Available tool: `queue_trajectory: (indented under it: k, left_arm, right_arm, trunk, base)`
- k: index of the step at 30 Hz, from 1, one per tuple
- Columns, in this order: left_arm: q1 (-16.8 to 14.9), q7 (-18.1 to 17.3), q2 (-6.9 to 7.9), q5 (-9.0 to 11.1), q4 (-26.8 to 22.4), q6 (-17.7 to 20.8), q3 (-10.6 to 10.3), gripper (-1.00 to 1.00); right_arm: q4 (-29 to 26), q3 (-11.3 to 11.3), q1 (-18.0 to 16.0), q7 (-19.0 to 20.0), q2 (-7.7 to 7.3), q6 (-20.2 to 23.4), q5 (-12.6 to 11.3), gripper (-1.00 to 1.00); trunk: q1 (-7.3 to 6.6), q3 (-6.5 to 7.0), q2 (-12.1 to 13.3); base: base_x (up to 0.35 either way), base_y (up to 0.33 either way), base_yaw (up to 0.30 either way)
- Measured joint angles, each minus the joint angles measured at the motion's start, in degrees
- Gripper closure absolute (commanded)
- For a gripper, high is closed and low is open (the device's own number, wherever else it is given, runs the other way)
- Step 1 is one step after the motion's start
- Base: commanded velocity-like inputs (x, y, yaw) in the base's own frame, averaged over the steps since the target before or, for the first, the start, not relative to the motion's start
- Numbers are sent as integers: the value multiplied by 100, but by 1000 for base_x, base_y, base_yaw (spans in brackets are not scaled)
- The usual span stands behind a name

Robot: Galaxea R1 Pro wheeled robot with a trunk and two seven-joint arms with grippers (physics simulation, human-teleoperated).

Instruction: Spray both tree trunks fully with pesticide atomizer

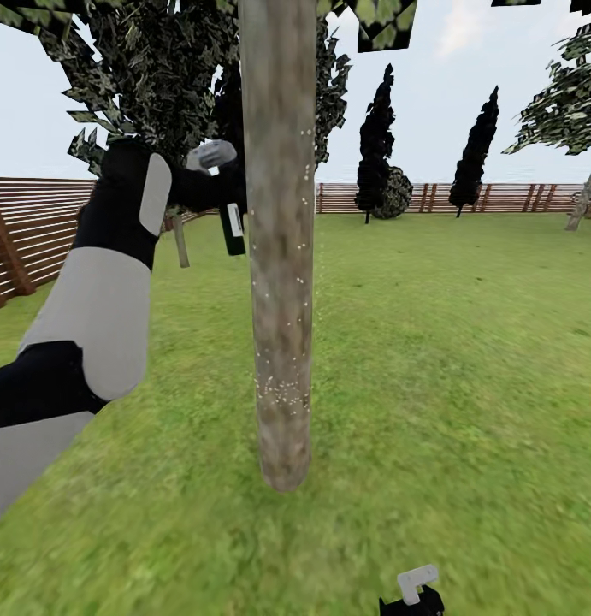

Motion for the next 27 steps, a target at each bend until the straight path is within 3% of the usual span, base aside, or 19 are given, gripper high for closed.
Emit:
queue_trajectory:
  k: [9, 11, 14, 15, 16, 17, 20, 22, 26, 27]
  left_arm:
    - [-270, -1, -10, 35, -317, 10, 11, 100]
    - [-283, -28, -216, 307, -290, 13, 27, 100]
    - [-285, -14, -262, 476, -175, 0, 59, 100]
    - [-284, -11, -262, 499, 57, -9, 73, 100]
    - [-284, 8, -259, 560, 643, -28, 78, 100]
    - [-283, 12, -256, 495, 1052, -65, 77, 100]
    - [-285, 7, -251, 519, 1867, -435, 85, 100]
    - [-285, -6, -250, 462, 2743, -979, 91, 100]
    - [-282, 3, -191, 458, 3962, -1948, 59, 100]
    - [-281, 17, -184, 316, 4083, -2083, 45, 100]
  right_arm:
    - [0, 0, 0, 0, 0, 0, -2, -100]
    - [0, 0, 0, 0, 0, 0, -1, -100]
    - [0, 0, 0, -4, 0, 0, -3, -100]
    - [0, 0, 0, -2, 0, 0, -2, -100]
    - [0, 0, 0, -2, 0, 0, 3, -100]
    - [0, 0, 0, -1, 0, 0, 0, -100]
    - [0, 0, 0, 0, -1, 0, 2, -100]
    - [0, 0, 0, -1, 0, 0, 3, -100]
    - [0, 0, 0, -2, -1, 0, 2, -100]
    - [0, 1, 0, -2, -1, 0, 0, -100]
  trunk:
    - [0, 0, 0]
    - [0, 0, 0]
    - [0, 0, 1]
    - [1, -1, 1]
    - [-1, -1, 0]
    - [4, -2, 1]
    - [1, -1, 1]
    - [2, -2, 1]
    - [1, -2, 1]
    - [0, -1, 0]
  base:
    - [0, 0, 0]
    - [0, 0, 0]
    - [0, 0, 0]
    - [0, 0, 0]
    - [0, 0, 0]
    - [0, 0, 0]
    - [0, 0, 0]
    - [0, 0, 0]
    - [0, 0, 0]
    - [0, 0, 0]
